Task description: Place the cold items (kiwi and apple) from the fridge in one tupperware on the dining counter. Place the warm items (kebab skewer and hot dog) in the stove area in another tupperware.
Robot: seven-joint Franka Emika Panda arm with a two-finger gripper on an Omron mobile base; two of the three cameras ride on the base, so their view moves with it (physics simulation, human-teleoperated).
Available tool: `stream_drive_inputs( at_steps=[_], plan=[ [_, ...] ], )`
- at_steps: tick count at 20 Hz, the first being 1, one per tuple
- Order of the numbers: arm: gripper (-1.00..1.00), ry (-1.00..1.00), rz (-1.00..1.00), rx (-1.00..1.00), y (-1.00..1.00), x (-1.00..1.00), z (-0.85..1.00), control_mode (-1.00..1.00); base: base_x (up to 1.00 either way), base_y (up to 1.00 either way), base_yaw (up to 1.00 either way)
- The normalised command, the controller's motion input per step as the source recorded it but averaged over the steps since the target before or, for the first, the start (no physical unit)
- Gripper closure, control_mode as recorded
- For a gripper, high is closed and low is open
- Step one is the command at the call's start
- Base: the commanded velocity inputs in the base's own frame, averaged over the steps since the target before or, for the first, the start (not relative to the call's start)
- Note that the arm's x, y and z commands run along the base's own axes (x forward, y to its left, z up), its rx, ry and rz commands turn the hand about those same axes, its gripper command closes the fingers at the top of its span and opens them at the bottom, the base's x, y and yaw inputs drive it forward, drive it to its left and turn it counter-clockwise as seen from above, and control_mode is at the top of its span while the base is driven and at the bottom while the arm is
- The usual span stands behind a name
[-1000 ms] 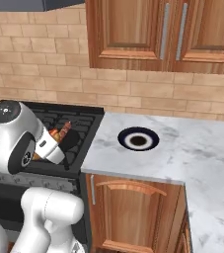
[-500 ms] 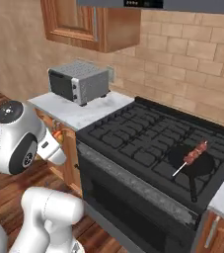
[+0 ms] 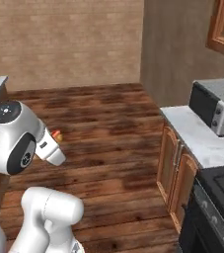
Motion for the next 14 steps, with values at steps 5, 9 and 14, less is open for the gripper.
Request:
stream_drive_inputs(
  at_steps=[5,9,14],
  plan=[
    [1.0,0.0,0.0,0.0,0.0,0.0,0.0,1.0,0.95,0.26,0.66],
    [1.0,0.0,0.0,0.0,0.0,0.0,0.0,1.0,1.0,-0.05,0.37],
    [1.0,0.0,0.0,0.0,0.0,0.0,0.0,1.0,1.0,-0.02,0.27]
  ],
)
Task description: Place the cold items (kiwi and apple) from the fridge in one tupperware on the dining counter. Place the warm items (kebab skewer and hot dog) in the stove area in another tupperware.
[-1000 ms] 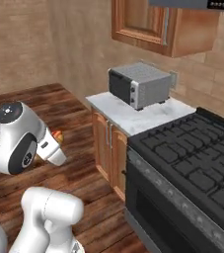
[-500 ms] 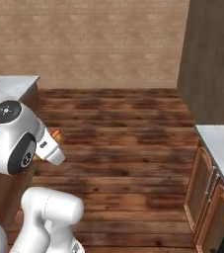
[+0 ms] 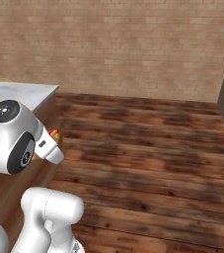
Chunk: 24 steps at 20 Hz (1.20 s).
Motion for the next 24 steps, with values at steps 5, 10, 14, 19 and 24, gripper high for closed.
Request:
stream_drive_inputs(
  at_steps=[5,10,14,19,24],
  plan=[
    [1.0,0.0,0.0,0.0,0.0,0.0,0.0,1.0,1.0,-0.01,0.07],
    [1.0,0.0,0.0,0.0,0.0,0.0,0.0,1.0,1.0,-0.04,0.05],
    [1.0,0.0,0.0,0.0,0.0,0.0,0.0,1.0,1.0,-0.12,0.15],
    [1.0,0.0,0.0,0.0,0.0,0.0,0.0,1.0,1.0,-0.21,0.41],
    [1.0,0.0,0.0,0.0,0.0,0.0,0.0,1.0,0.97,-0.27,0.64]
  ],
)
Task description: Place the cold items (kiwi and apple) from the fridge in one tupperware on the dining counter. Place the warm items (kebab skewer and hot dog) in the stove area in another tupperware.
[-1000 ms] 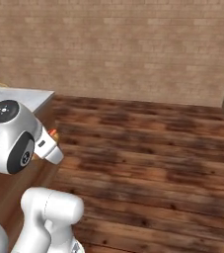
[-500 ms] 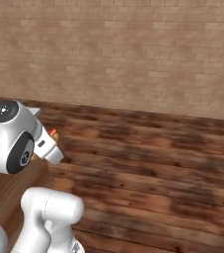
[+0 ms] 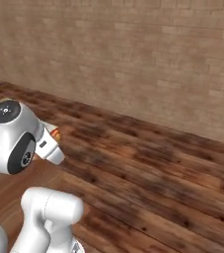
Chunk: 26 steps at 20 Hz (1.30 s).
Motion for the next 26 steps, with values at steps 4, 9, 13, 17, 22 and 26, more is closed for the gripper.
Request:
stream_drive_inputs(
  at_steps=[4,9,13,17,22,26],
  plan=[
    [1.0,0.0,0.0,0.0,0.0,0.0,0.0,1.0,0.88,-0.38,0.68],
    [1.0,0.0,0.0,0.0,0.0,0.0,0.0,1.0,0.73,-0.58,0.52],
    [1.0,0.0,0.0,0.0,0.0,0.0,0.0,1.0,0.55,-0.72,0.42],
    [1.0,0.0,0.0,0.0,0.0,0.0,0.0,1.0,0.51,-0.72,0.39],
    [1.0,0.0,0.0,0.0,0.0,0.0,0.0,1.0,0.57,-0.66,0.42],
    [1.0,0.0,0.0,0.0,0.0,0.0,0.0,1.0,0.61,-0.66,0.42]
  ],
)
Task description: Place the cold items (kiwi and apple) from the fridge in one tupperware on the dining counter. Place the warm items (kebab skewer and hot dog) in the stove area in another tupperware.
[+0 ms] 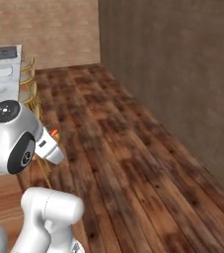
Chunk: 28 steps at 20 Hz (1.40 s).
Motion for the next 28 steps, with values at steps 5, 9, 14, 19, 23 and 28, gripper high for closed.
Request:
stream_drive_inputs(
  at_steps=[5,9,14,19,23,28],
  plan=[
    [1.0,0.0,0.0,0.0,0.0,0.0,0.0,1.0,0.64,-0.65,0.44],
    [1.0,0.0,0.0,0.0,0.0,0.0,0.0,1.0,0.68,-0.63,0.46],
    [1.0,0.0,0.0,0.0,0.0,0.0,0.0,1.0,0.7,-0.63,0.46],
    [1.0,0.0,0.0,0.0,0.0,0.0,0.0,1.0,0.74,-0.61,0.45],
    [1.0,0.0,0.0,0.0,0.0,0.0,0.0,1.0,0.75,-0.6,0.44],
    [1.0,0.0,0.0,0.0,0.0,0.0,0.0,1.0,0.75,-0.64,0.45]
  ],
)
